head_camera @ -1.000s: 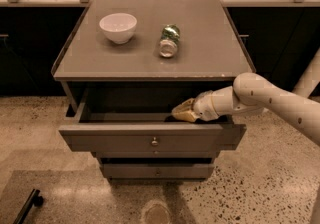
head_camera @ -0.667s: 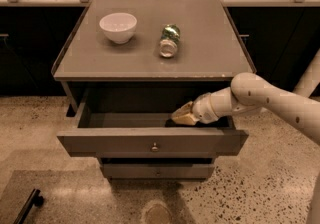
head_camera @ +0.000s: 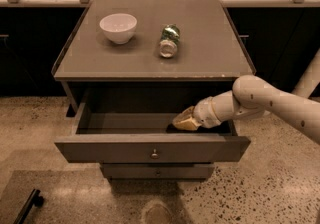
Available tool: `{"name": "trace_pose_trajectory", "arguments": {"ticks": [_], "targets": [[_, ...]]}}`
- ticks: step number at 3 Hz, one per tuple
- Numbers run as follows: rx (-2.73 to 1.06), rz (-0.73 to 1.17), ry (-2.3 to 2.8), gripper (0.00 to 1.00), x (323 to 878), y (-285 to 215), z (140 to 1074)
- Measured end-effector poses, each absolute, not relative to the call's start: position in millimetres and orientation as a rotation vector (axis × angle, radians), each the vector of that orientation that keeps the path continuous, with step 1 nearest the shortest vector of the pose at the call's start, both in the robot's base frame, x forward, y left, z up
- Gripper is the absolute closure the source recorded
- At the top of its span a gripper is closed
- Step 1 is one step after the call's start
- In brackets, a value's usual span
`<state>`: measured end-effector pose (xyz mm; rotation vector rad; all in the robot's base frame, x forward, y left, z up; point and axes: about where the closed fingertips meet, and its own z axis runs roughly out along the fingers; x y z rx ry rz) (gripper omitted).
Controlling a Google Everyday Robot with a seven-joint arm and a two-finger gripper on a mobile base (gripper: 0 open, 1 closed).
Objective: Open top drawer
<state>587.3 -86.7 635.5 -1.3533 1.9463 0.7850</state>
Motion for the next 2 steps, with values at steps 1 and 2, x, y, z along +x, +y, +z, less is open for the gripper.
{"name": "trace_pose_trajectory", "arguments": {"ticks": [1,2], "targets": [[-1.331,0.784,1.947,1.0,563.7,-88.7,638.7],[-1.331,0.784,1.947,1.0,565.1,-89.1,638.7]]}}
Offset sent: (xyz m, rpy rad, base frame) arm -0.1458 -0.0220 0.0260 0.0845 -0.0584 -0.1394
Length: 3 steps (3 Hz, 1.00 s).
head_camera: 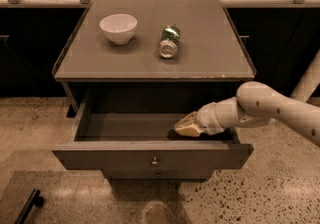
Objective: Open top drawer
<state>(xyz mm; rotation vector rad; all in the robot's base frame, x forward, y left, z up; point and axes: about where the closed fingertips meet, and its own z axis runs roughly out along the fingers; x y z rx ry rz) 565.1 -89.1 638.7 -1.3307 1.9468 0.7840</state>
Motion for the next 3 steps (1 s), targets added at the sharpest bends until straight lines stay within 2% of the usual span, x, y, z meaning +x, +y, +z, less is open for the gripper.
{"name": "trace_pose_trajectory", "arguments": {"ticks": [1,3], "targets": [[-1.282,0.778,1.939,1.0,532.9,-93.0,643.3],[-1.237,0.745,1.921,1.0,514.1,-98.5,653.4]]}}
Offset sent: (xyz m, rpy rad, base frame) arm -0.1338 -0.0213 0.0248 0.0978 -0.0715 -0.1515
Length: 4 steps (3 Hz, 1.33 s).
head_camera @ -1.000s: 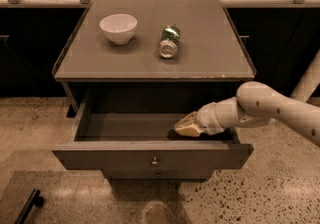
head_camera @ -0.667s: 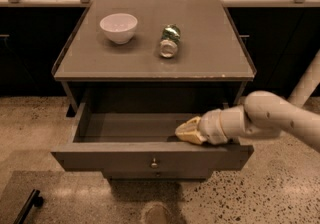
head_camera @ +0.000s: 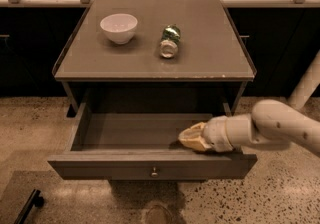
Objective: Open top drawer
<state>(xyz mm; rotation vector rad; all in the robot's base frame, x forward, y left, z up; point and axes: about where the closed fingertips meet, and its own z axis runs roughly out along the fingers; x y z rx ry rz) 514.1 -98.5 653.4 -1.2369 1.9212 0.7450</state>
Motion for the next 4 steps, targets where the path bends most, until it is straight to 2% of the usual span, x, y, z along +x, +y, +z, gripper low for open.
{"name": "trace_pose_trajectory", "arguments": {"ticks": [1,2,4], "targets": [[-1.145,0.597,1.809,1.0,495.9,-98.3,697.9],[-1.136,0.53,1.734,0.81,493.9,-99.5,718.1],[-1.139,0.532,1.733,0.34,493.4,-99.0,717.9]]}}
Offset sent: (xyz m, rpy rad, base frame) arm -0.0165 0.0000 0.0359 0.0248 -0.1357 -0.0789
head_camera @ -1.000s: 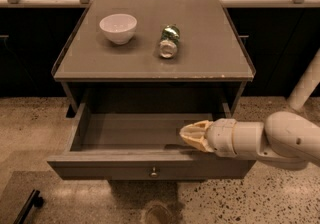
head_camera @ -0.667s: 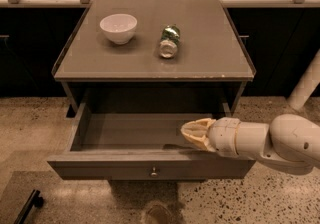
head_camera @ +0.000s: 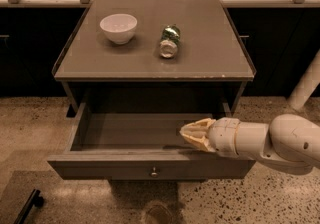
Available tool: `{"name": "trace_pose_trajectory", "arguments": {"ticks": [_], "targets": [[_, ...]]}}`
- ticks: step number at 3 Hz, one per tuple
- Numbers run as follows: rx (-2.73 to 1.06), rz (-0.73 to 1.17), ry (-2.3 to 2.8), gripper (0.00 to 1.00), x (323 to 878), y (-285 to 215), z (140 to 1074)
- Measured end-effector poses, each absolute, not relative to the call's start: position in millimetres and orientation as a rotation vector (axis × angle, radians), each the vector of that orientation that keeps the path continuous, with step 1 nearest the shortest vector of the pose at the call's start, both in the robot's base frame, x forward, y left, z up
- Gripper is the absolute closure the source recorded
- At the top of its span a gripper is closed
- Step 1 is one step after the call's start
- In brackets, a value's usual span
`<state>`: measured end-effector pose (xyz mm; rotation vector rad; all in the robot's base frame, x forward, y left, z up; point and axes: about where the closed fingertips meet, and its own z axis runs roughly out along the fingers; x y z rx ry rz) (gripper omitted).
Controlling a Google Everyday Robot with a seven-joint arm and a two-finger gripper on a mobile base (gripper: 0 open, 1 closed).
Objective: Open top drawer
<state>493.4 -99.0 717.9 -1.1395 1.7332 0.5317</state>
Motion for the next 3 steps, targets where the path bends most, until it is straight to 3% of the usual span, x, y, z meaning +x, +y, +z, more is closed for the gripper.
{"name": "trace_pose_trajectory", "arguments": {"ticks": [1,2,3], "targets": [[-1.14,0.532,1.733,0.11,493.4,-98.9,717.9],[-1.14,0.532,1.733,0.0,493.4,-98.9,717.9],[-1.14,0.532,1.733,0.0,493.4,-98.9,717.9]]}}
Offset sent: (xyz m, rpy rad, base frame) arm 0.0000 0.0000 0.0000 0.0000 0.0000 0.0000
